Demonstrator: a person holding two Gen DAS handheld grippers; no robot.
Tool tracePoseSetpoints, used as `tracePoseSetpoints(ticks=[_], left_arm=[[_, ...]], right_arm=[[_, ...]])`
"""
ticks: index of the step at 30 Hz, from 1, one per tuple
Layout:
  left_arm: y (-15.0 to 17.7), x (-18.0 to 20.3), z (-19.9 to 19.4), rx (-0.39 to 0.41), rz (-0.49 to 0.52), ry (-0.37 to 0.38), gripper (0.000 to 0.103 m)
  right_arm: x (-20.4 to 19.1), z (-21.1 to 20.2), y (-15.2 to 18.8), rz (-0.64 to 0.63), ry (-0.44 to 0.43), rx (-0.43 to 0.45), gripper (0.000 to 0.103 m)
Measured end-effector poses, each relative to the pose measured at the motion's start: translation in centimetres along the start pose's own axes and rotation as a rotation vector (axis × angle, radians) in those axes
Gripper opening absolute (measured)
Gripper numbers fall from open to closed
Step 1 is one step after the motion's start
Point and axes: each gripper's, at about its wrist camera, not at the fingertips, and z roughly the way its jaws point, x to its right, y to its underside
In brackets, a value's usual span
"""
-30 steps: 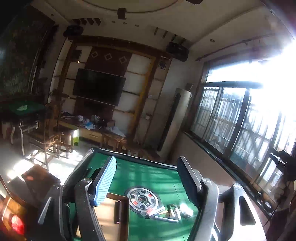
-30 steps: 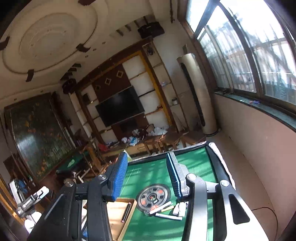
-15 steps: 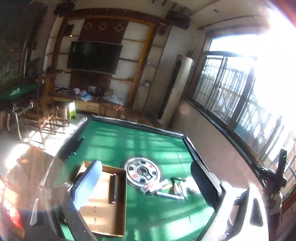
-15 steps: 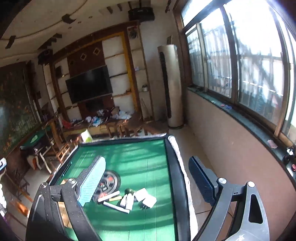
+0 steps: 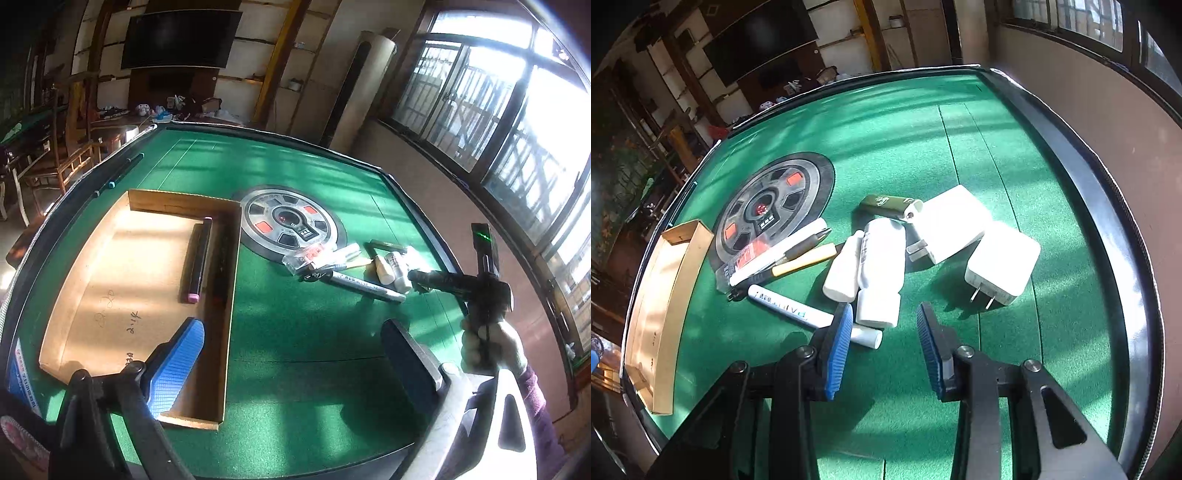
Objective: Organize rigid objects
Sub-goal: 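Grasp the white bottle with the right tool while the left tool reaches the white paint marker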
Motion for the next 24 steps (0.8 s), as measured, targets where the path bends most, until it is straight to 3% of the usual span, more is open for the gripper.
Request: tracePoseSetpoints(ticks=[6, 11, 16, 24], left_arm=[[0.0, 3.2, 2.7, -0.023, 0.145, 0.044, 0.098], [-0.6, 6.2, 7.0, -0.1, 0.252, 0.033, 0.098], [-1.0, 10.3, 11.3, -0.079, 0.449, 0.047, 0.097], [-0.9, 15.8, 19.4, -0.109, 0.803, 0.041, 0.09]], right_arm=[[0.7, 3.7, -2.2, 0.103, -0.028, -0.017, 0.036], [1.7, 3.9, -0.9, 0.183, -0.082, 0.022, 0.033], [3.1, 2.2, 1.3, 0.205, -0.141, 0.059, 0.033], [5.6, 2.3, 1.6, 0.318, -0.29, 0.049, 0.033]])
